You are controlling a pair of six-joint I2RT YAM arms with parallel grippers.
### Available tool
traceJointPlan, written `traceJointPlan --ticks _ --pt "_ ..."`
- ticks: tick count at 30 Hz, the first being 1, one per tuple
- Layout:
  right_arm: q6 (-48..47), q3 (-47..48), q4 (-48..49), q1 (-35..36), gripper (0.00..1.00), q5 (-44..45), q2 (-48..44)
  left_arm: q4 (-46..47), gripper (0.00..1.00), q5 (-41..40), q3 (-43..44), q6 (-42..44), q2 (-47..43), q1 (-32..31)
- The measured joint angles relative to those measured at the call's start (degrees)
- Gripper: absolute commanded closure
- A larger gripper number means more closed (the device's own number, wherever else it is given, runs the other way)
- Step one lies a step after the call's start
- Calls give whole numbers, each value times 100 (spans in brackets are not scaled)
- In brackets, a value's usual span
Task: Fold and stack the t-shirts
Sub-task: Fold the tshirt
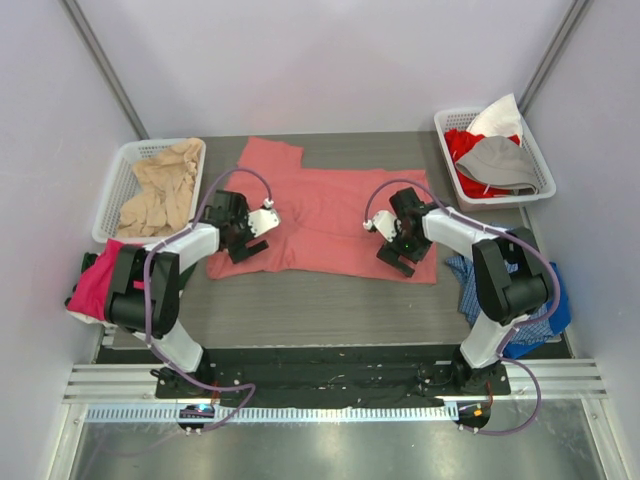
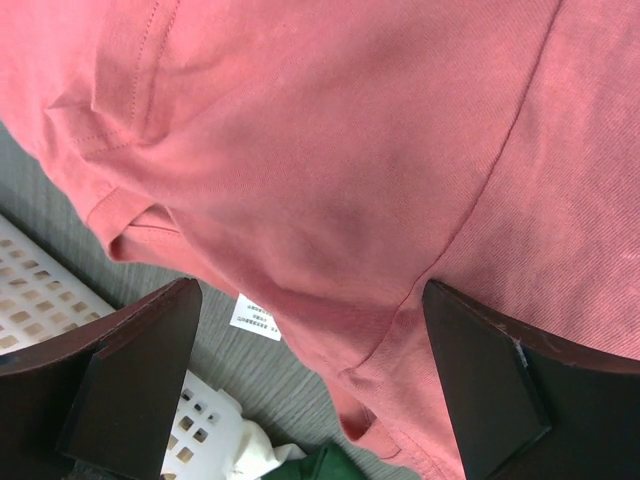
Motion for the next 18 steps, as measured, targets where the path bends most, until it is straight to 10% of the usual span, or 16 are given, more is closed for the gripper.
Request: traceJointPlan --ticks 18 --pt "-590 -778 466 -35 7 323 -629 111 0 -568 -1082 811 -955 -365"
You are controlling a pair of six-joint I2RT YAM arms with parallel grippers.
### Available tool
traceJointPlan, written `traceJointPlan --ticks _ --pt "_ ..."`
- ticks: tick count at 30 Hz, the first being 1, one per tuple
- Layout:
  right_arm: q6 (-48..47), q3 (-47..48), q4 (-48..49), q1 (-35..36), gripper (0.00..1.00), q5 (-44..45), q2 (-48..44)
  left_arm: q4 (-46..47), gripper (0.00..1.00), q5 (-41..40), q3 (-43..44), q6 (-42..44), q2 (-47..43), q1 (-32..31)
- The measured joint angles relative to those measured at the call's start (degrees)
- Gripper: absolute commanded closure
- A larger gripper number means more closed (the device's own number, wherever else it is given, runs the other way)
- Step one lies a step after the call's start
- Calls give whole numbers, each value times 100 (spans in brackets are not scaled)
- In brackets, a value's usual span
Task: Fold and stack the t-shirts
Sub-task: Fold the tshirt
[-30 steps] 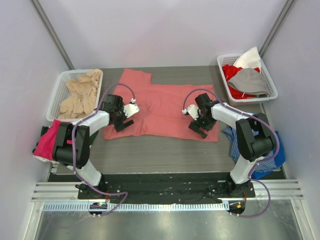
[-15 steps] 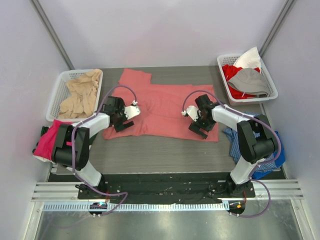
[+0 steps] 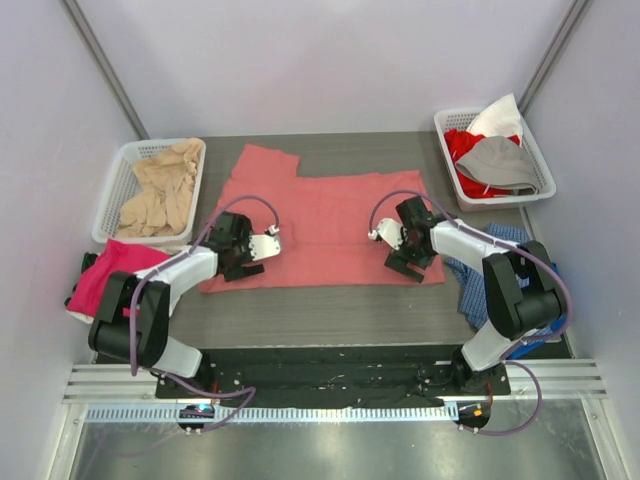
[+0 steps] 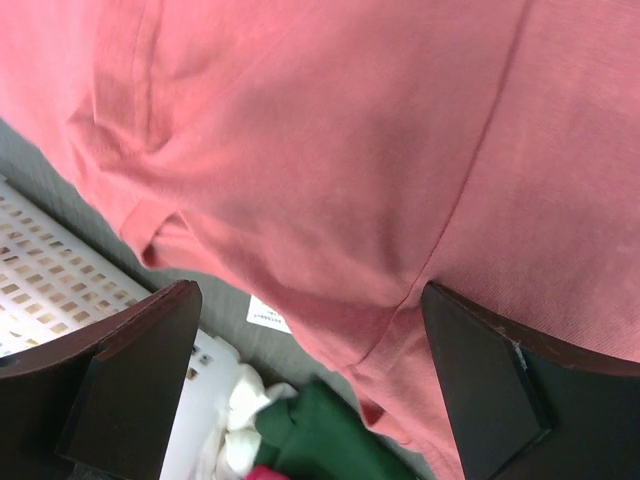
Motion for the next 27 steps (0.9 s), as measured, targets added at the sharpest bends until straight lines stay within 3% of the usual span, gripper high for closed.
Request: traceJointPlan --ticks 14,27 --pt "-136 -492 -273 0 7 96 -490 -846 0 -205 -555 -227 -876 -745" --pt "-90 -955 -717 466 7 118 -931 -1502 0 -188 -968 -455 -1633 -975"
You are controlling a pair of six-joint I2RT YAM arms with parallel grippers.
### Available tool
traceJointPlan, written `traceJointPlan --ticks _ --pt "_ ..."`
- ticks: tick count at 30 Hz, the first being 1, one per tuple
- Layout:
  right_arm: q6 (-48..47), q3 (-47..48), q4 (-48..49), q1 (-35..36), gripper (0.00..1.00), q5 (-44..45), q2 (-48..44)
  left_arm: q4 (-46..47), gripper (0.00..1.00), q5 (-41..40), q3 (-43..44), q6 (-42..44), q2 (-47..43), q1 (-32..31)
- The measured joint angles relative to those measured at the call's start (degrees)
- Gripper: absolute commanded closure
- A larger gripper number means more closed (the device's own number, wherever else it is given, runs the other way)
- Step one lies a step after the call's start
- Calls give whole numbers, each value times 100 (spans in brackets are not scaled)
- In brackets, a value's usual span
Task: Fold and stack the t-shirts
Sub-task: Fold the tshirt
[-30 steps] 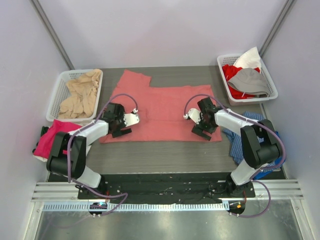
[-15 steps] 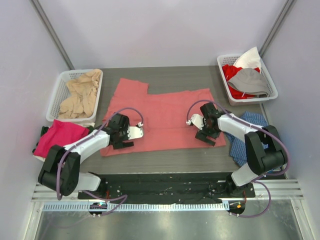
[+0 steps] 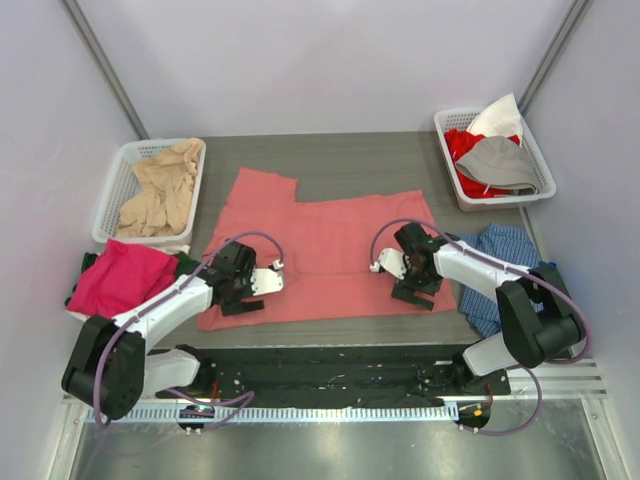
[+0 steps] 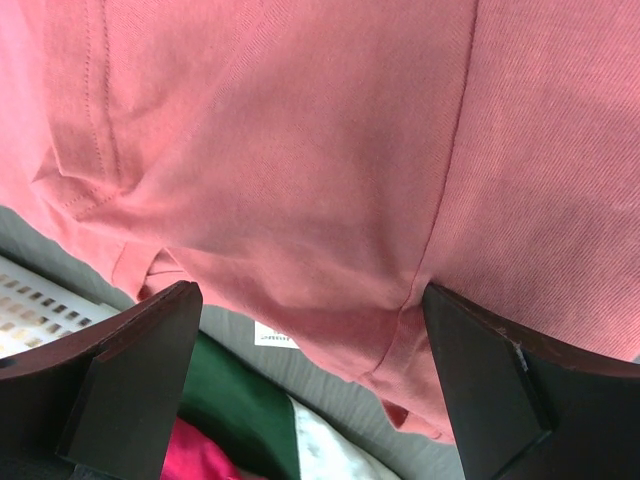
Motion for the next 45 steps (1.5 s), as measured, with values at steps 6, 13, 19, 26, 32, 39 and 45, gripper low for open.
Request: traceJointPlan --ticks 6,13,19,26,32,39,45 --pt "177 -173 -232 111 7 -39 -216 -293 0 76 -66 -234 -302 0" --pt "422 275 -601 111 7 -11 -452 -605 0 341 498 -739 -640 4" --pt "568 1298 -531 111 7 -4 -654 -424 0 455 1384 -990 -542 15" --pt "765 1906 295 -184 10 323 39 223 0 625 2579 -1108 1351 586" --pt "1405 3040 944 -942 11 313 1342 413 0 887 4645 -1543 3279 1110" --pt "1943 4315 1161 -1469 30 -216 2566 413 1 1113 6220 -1893 4542 1342" --pt "2369 4780 1128 -1705 30 -713 3250 424 1 1268 6526 -2059 5086 1425"
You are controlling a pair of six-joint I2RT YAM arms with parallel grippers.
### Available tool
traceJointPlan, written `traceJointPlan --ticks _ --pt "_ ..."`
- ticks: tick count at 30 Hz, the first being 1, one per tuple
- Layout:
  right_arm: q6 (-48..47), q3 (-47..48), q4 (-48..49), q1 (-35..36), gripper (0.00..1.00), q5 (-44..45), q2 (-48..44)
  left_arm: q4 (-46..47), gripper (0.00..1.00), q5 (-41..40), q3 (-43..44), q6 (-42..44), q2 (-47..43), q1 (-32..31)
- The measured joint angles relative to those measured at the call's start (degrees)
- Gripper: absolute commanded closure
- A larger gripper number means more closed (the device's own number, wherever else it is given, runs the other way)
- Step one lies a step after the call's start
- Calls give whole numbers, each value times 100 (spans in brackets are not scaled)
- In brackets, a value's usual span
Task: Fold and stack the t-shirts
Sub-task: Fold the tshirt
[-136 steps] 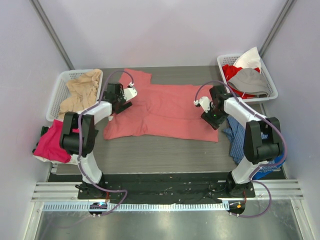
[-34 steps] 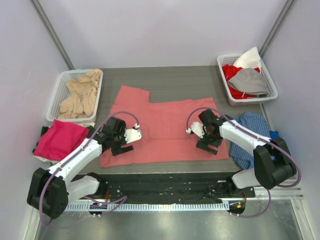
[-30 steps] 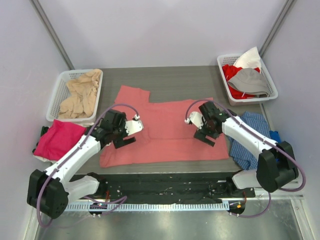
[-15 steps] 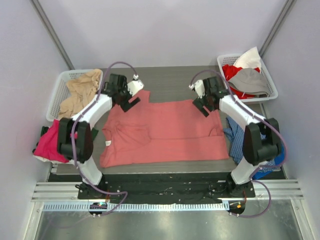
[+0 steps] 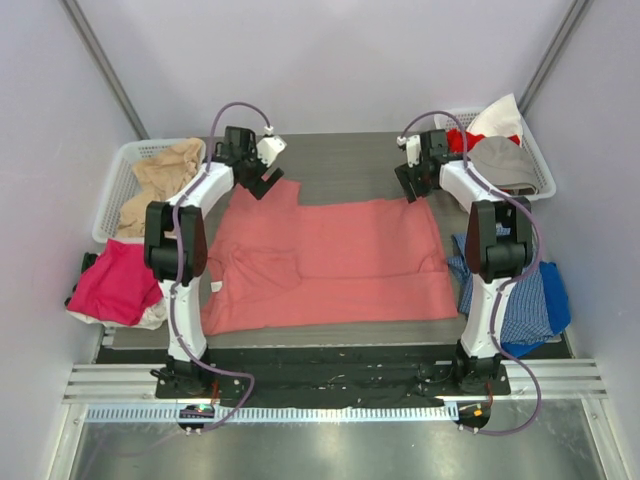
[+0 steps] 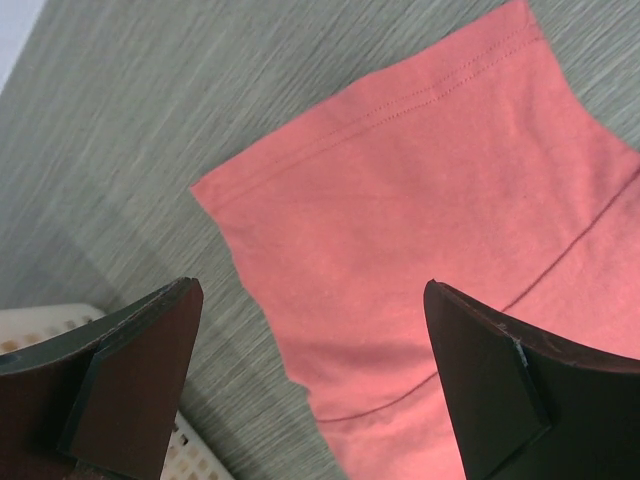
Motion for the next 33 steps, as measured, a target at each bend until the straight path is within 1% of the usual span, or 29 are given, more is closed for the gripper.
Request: traceJointPlan --ticks 4,12,24,31,33 --pt "212 251 -11 -168 30 -254 304 4 1 26 50 -13 199 46" --pt "367 584 -85 -393 30 -557 542 13 1 52 208 -24 240 175" --pt "385 621 -175 -407 31 -798 793 48 2 48 247 15 286 243" --pt "380 621 -166 -450 35 -859 859 57 2 44 245 28 315 247" --pt "380 627 -168 -468 39 -885 938 66 2 42 245 31 315 249"
